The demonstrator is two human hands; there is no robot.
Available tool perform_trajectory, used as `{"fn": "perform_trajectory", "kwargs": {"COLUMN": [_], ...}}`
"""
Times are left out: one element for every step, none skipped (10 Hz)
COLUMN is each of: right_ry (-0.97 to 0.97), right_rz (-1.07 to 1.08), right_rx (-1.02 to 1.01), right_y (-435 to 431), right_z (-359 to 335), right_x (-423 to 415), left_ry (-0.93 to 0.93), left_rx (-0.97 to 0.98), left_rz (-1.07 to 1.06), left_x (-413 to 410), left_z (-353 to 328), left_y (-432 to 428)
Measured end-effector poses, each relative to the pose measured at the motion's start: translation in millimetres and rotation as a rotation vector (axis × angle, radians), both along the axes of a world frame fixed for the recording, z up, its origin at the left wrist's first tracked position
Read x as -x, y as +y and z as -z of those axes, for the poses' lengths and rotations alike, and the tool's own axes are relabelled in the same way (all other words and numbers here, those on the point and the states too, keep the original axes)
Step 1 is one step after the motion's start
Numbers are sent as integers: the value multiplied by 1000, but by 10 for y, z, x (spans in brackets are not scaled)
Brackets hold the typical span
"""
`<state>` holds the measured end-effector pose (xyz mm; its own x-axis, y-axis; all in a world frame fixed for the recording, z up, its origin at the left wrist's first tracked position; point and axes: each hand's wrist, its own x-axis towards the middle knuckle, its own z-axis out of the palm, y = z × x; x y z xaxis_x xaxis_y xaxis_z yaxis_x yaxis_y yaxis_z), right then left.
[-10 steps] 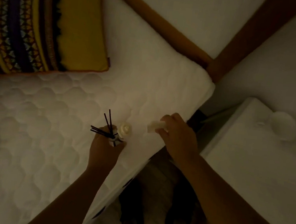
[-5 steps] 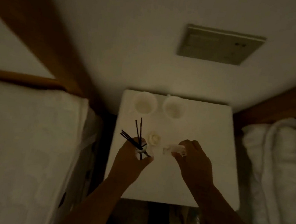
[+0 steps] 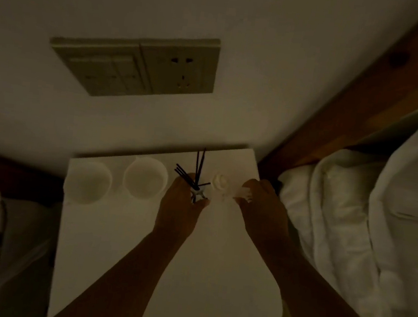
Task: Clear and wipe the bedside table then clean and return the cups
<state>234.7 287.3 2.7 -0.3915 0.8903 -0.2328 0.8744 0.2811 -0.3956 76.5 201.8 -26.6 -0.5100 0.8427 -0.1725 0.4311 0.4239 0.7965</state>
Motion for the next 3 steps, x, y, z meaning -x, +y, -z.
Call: {"fn": "perform_trajectory", "kwargs": {"right_ry": [-5, -18, -47], "right_rz": [4, -30, -60], "right_rx": [-14, 15, 4], "right_y": [160, 206, 242], "right_z": [10, 40, 74], "right_x": [132, 230, 258], "left_ry": [68, 34, 27], "left_rx": [-7, -62, -105], "left_rz": [6, -8, -59], "left_x": [74, 103, 79], "left_z": [108, 189, 204], "left_y": [171, 208, 240]}}
